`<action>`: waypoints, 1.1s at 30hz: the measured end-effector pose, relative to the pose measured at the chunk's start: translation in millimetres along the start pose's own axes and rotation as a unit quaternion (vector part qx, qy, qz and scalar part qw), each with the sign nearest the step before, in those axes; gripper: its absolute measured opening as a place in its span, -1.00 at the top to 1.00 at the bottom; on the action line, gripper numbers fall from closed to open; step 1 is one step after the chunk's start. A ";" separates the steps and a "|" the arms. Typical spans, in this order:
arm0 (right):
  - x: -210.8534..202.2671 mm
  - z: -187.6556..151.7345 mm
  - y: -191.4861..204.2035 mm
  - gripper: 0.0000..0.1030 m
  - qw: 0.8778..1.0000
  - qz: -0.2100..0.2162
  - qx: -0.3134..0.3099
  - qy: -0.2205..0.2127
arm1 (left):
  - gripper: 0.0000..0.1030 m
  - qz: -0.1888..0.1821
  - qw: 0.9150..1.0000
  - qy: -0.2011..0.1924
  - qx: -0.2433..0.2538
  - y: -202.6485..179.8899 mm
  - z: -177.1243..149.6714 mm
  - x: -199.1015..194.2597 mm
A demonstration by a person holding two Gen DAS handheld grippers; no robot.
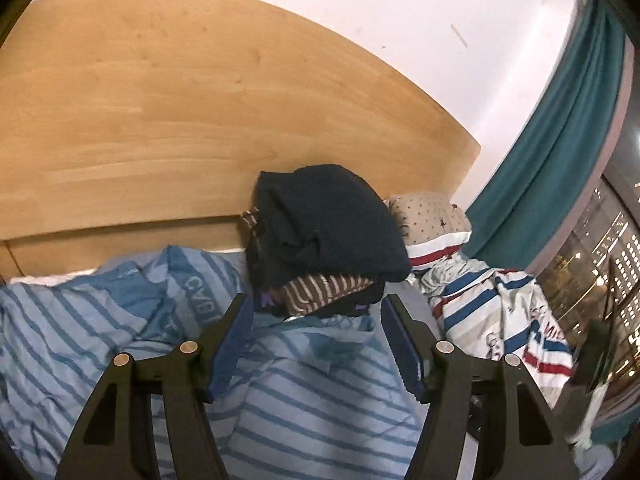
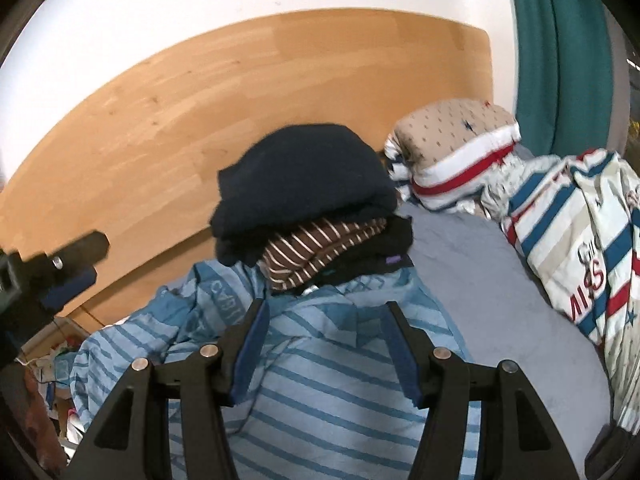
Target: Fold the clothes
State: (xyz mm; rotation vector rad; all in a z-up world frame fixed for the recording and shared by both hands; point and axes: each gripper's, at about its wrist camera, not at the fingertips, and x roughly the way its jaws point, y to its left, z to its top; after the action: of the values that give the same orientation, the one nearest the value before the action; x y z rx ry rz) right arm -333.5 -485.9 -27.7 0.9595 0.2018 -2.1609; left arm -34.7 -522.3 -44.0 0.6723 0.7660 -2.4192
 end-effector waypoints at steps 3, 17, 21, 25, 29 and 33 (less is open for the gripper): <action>5.2 4.1 7.0 -0.22 1.000 -0.006 -0.024 -0.014 | -0.30 0.016 1.000 -0.004 0.002 5.8 -1.9 5.9; 30.4 -41.1 -34.2 -0.83 0.995 -0.060 -0.024 -0.081 | -0.70 0.057 0.995 -0.037 0.079 -27.7 -36.2 75.1; 33.7 -54.1 -42.7 -0.84 0.993 -0.066 -0.032 -0.088 | -0.70 0.051 0.993 -0.058 0.093 -38.1 -50.8 73.7; 29.7 -75.0 -45.9 -0.85 0.994 -0.070 -0.037 -0.081 | -0.70 0.030 0.995 -0.057 0.078 -38.7 -66.6 70.0; 25.5 -89.4 -44.1 -0.85 0.992 -0.076 -0.057 -0.080 | -0.64 0.036 0.997 -0.050 0.052 -36.2 -73.9 70.2; 24.1 -86.5 -40.3 -0.85 0.991 -0.077 -0.072 -0.087 | 0.88 0.034 0.998 -0.025 0.049 -37.3 -73.3 80.3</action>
State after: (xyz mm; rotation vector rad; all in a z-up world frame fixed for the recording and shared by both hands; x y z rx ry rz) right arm -322.3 -435.4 -111.4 0.6896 0.3508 -2.3226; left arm -95.2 -475.0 -129.6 0.6622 0.5992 -2.4145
